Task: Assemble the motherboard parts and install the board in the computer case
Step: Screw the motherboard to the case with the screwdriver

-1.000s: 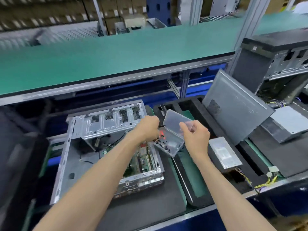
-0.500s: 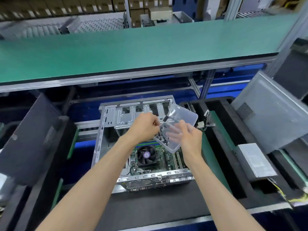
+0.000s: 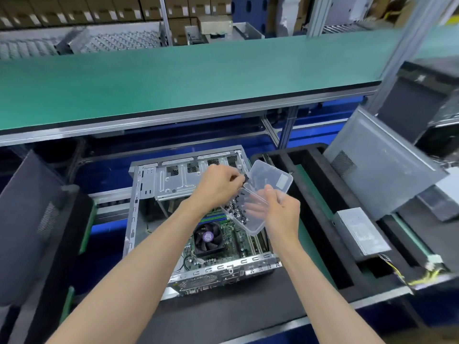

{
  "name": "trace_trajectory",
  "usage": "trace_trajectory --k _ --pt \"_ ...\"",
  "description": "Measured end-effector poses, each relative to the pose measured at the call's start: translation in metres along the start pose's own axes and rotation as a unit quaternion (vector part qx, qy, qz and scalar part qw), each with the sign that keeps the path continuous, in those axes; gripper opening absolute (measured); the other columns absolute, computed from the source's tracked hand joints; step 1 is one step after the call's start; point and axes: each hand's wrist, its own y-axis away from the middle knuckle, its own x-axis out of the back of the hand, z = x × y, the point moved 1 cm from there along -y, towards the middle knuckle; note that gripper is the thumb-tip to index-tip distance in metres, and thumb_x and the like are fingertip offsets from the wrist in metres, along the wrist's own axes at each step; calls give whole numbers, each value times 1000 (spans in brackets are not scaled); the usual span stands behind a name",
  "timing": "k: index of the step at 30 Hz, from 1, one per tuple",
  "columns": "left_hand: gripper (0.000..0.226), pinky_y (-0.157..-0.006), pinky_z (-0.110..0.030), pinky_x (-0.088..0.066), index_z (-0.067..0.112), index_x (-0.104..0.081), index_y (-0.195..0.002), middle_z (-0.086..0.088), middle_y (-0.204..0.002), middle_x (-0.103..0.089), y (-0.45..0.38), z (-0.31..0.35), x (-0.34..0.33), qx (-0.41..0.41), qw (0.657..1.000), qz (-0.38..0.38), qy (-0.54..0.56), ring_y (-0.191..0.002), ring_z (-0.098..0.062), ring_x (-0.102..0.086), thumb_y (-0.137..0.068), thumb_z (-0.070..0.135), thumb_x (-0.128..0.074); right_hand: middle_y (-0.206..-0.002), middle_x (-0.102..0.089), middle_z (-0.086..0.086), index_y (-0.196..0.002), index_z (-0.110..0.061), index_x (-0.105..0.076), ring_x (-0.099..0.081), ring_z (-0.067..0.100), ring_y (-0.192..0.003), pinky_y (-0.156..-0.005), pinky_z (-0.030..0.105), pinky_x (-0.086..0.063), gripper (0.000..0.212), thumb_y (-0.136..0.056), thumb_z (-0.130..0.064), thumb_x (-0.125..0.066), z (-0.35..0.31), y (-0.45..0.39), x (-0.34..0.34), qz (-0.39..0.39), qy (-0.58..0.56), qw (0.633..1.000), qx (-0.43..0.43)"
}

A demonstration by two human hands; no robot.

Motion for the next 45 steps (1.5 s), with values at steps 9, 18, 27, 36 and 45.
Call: trace_trajectory --k 9,18,27,36,45 --pt "32 -62 -31 -60 8 -72 -81 -7 -72 -75 -6 1 -7 101 960 -32 261 -66 -17 -73 -99 31 -59 -81 -77 9 -91 -12 -71 -75 31 -69 -57 30 -59 30 -102 -34 -53 -2 10 15 8 -12 1000 1" --pt "11 -70 -15 -45 27 -74 -83 14 -82 -68 25 -24 28 -23 965 50 255 -72 0 -58 -86 16 -72 -80 -76 12 -91 -7 -71 -75 33 -69 -69 54 -61 39 -100 -41 -54 -21 4 -10 -24 -27 998 43" --pt "12 -87 -35 -42 36 -76 -82 18 -86 -60 36 -25 55 -154 984 -72 44 -93 -12 -48 -82 24 -80 -83 -77 8 -80 -22 -75 -76 30 -75 -67 51 -62 32 -98 -41 -56 -22 0 -40 -41 -13 997 60" --pt "8 -81 -26 -35 23 -80 -85 8 -83 -61 31 -18 61 -215 973 -78 -34 -83 -13 -51 -80 29 -81 -79 -77 9 -81 -21 -74 -75 32 -70 -58 45 -62 31 -100 -38 -56 -24 1 -46 -54 -45 996 45" --pt "13 -79 -30 -33 20 -63 -77 9 -80 -54 28 -22 44 -249 965 -47 -65 -83 -15 -42 -84 12 -71 -79 -76 13 -81 -8 -70 -74 37 -71 -70 56 -60 33 -99 -34 -59 -23 -5 -49 -32 -70 997 12"
